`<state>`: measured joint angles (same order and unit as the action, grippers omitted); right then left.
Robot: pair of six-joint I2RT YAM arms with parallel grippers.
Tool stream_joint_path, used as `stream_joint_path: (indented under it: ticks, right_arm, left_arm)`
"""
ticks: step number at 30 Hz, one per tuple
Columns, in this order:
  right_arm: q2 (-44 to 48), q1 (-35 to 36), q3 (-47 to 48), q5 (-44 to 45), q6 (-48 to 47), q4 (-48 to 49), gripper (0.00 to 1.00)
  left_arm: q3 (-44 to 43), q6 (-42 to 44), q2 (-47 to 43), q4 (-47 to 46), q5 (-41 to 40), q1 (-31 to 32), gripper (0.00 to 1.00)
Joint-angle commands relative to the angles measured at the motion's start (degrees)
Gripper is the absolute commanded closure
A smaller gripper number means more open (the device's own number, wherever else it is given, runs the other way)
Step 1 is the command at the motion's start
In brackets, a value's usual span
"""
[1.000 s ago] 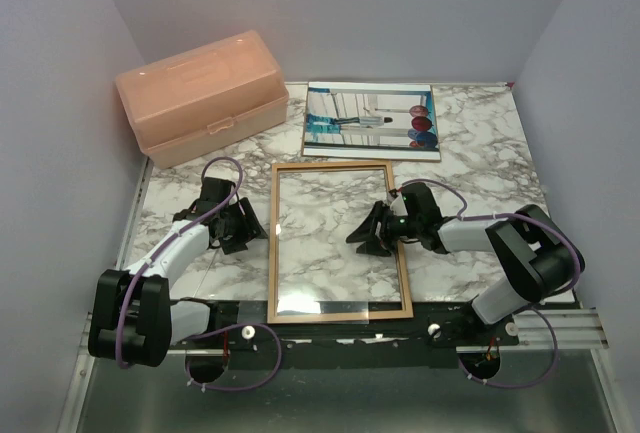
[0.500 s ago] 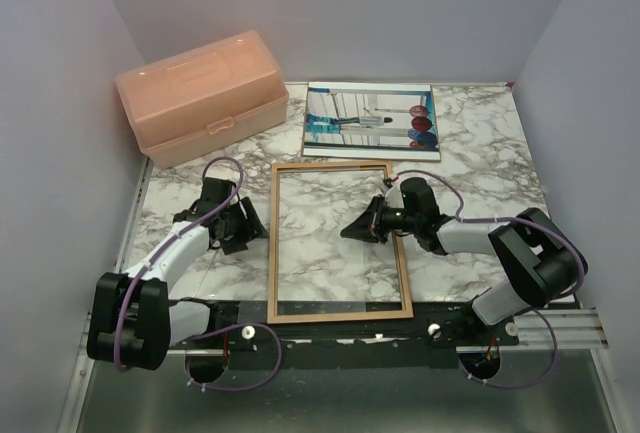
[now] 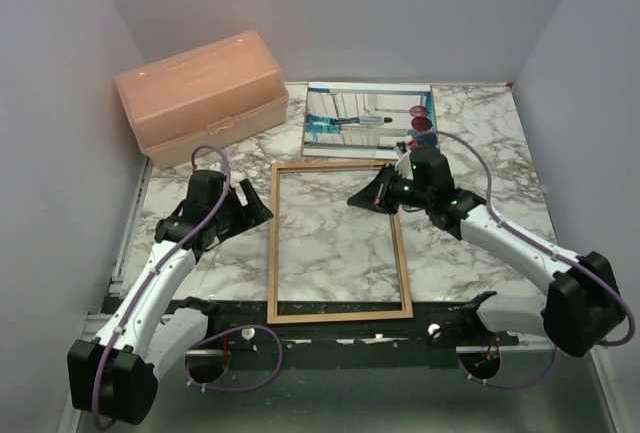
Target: Put the photo into the frame
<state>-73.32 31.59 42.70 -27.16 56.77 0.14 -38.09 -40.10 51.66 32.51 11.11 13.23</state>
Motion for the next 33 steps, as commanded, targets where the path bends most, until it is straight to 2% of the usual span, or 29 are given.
stream_joint_path:
  ticks: [1, 8, 13, 18, 23, 29, 33]
  right_arm:
    - [5.9, 0.3, 9.6, 12.1, -5.6, -17.4, 0.99]
    - [8.5, 0.3, 24.1, 22.0, -9.3, -33.6, 0.99]
    - [9.6, 0.2, 29.9, 23.9, -10.3, -38.0, 0.99]
    - [9.3, 0.2, 34.1, 23.4, -11.0, -40.0, 0.99]
    - [8.8, 0.2, 36.7, 24.5, -12.3, -41.7, 0.99]
    - [8.8, 0.2, 39.5, 26.9, -14.0, -45.6, 0.99]
    - [9.7, 0.2, 40.2, 31.0, -14.7, -47.9, 0.99]
  left_arm:
    - [-2.1, -0.7, 1.3, 3.4, -3.9, 3.3, 0.17]
    - [-6.1, -3.1, 15.3, 3.3, -8.5, 10.2, 0.18]
    - [-10.2, -2.0, 26.1, 4.7, -12.7, 12.4, 0.22]
    - [-14.6, 0.6, 34.9, 5.9, -12.5, 13.8, 0.31]
    - [-19.4, 3.8, 38.5, 7.8, -11.6, 14.8, 0.48]
    - [-29.3, 7.2, 46.3, 12.5, -7.8, 16.6, 0.53]
    - [-35.9, 8.1, 51.0, 14.9, -5.5, 18.4, 0.6]
